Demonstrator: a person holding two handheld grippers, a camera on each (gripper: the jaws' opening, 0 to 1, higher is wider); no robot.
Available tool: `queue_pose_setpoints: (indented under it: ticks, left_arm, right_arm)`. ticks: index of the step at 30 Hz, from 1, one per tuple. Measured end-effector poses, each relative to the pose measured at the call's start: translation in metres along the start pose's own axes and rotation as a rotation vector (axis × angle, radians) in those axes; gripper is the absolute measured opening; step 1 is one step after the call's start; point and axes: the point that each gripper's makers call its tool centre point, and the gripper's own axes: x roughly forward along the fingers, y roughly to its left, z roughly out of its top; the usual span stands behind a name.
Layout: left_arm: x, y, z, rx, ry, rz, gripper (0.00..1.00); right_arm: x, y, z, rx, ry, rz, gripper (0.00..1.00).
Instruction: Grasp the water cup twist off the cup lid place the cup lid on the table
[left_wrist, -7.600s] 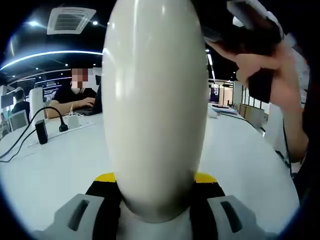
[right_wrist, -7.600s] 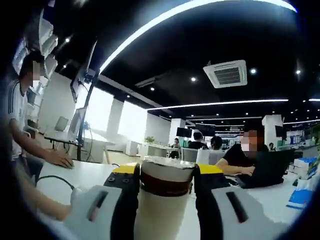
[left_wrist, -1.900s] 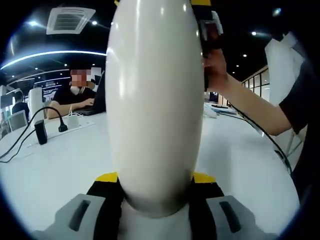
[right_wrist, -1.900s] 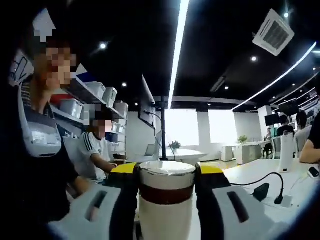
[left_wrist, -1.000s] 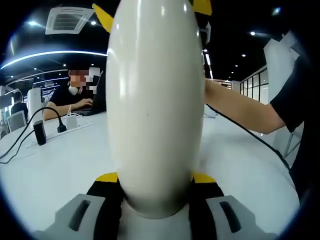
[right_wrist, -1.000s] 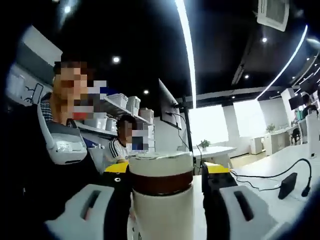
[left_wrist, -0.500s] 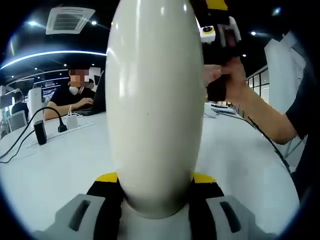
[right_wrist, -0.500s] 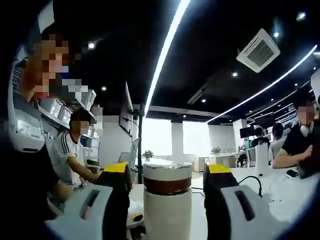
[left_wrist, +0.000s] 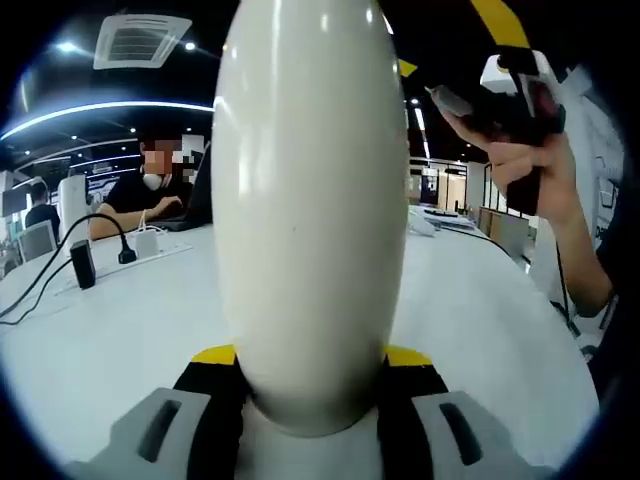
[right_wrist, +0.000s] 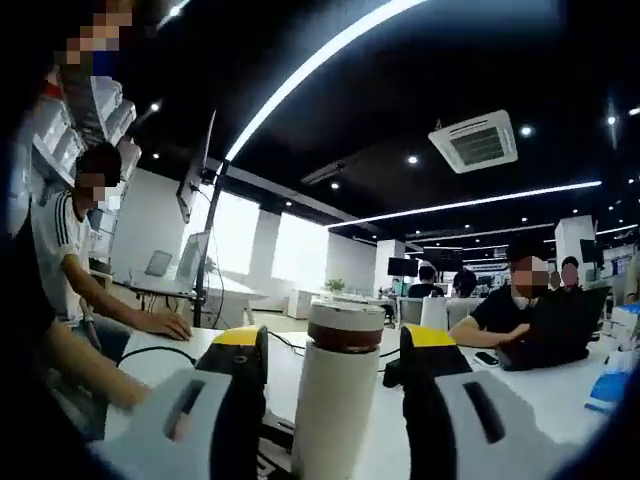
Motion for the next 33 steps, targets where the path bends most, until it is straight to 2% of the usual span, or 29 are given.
queue_pose_setpoints:
  ticks: [12,19,23,33]
  left_arm:
    - [0.0,-0.002,-0.001,0.001,0.0,-0.004,0.53]
    - [0.0,-0.001,-0.001,0.0,0.001,-0.005,0.53]
    - [0.0,-0.001,-0.001,0.001,0.001,-0.005,0.53]
    - [0.0,-0.001,-0.001,0.001,0.001,-0.006,0.53]
  right_arm:
    - [0.022,-0.013,0.001,0.018,0.02,-0.054,0.57]
    - [0.042,-0.01,-0.003,-0.017,0.06,-0.006,0.57]
    - [0.049,-0.007,-0.006,-0.015,0.08,0.036,0.53]
    - [0.054,-0.006,-0.014,0.019,0.108,0.088,0.48]
